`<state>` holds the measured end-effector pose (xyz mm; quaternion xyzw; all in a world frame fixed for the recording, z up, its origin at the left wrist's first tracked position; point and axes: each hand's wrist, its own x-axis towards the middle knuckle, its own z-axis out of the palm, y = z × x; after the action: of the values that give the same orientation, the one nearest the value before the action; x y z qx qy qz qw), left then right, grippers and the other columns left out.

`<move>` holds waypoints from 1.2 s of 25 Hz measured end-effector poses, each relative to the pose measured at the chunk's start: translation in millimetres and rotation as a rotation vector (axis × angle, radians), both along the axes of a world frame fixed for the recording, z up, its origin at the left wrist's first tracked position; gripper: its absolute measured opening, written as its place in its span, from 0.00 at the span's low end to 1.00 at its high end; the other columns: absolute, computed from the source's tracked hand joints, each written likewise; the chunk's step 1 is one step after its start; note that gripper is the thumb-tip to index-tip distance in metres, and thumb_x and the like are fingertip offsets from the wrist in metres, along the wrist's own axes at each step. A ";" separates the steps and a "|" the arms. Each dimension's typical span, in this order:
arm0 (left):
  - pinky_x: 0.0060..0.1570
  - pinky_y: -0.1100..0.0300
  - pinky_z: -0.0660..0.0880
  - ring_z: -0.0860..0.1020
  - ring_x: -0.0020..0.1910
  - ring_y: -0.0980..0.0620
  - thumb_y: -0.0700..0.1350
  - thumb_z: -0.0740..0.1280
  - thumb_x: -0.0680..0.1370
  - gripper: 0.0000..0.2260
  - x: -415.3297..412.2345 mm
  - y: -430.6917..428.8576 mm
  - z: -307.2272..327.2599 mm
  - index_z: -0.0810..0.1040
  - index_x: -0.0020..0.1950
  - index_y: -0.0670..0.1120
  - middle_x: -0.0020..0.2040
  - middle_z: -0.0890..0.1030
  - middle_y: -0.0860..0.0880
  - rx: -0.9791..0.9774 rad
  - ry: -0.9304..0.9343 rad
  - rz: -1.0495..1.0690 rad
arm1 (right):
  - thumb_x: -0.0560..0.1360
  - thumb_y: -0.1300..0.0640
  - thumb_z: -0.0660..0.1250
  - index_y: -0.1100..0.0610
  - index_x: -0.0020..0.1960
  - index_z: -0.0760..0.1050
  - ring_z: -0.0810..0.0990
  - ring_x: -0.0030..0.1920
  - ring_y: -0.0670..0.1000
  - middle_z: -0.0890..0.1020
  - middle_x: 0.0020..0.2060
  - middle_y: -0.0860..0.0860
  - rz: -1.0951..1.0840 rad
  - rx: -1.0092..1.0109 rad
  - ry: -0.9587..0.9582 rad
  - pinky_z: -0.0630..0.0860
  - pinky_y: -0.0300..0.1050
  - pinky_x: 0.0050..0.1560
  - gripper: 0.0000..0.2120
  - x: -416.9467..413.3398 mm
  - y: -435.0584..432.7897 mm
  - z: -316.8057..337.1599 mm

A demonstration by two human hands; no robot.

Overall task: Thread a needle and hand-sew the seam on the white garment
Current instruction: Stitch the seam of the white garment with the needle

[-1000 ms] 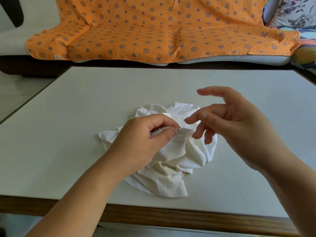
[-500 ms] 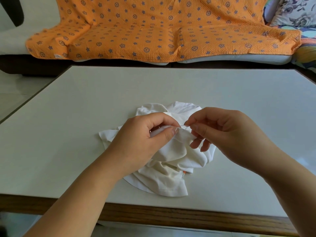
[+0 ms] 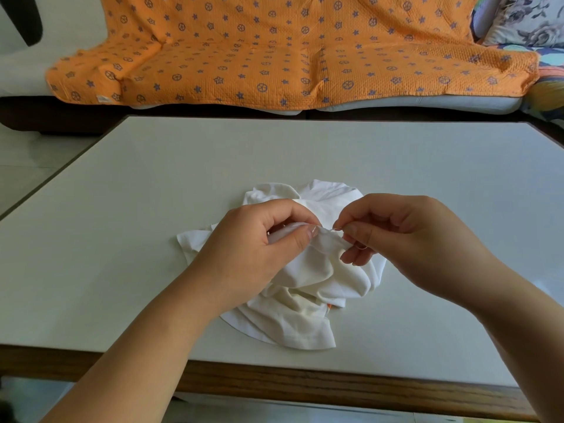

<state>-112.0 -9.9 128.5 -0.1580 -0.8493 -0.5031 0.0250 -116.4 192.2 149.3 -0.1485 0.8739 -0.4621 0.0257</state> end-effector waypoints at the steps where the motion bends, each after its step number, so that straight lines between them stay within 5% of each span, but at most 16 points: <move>1: 0.43 0.75 0.72 0.80 0.44 0.64 0.44 0.68 0.78 0.05 -0.1 0.2 0.3 0.83 0.45 0.53 0.41 0.83 0.62 -0.003 -0.003 -0.001 | 0.77 0.62 0.66 0.48 0.42 0.81 0.84 0.34 0.43 0.85 0.32 0.46 -0.002 -0.016 -0.007 0.77 0.32 0.42 0.11 -0.2 0.3 -0.3; 30: 0.43 0.74 0.72 0.80 0.42 0.64 0.44 0.68 0.78 0.05 -1.6 -1.9 -0.8 0.83 0.46 0.53 0.41 0.83 0.59 0.011 -0.031 -0.004 | 0.77 0.65 0.66 0.53 0.43 0.82 0.85 0.33 0.51 0.85 0.33 0.53 0.013 -0.114 -0.107 0.80 0.38 0.42 0.10 -2.6 1.1 -1.4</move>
<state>-113.6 -11.8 127.7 -0.1518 -0.8464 -0.5103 0.0115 -119.0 193.3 148.0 -0.1306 0.8425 -0.5183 0.0669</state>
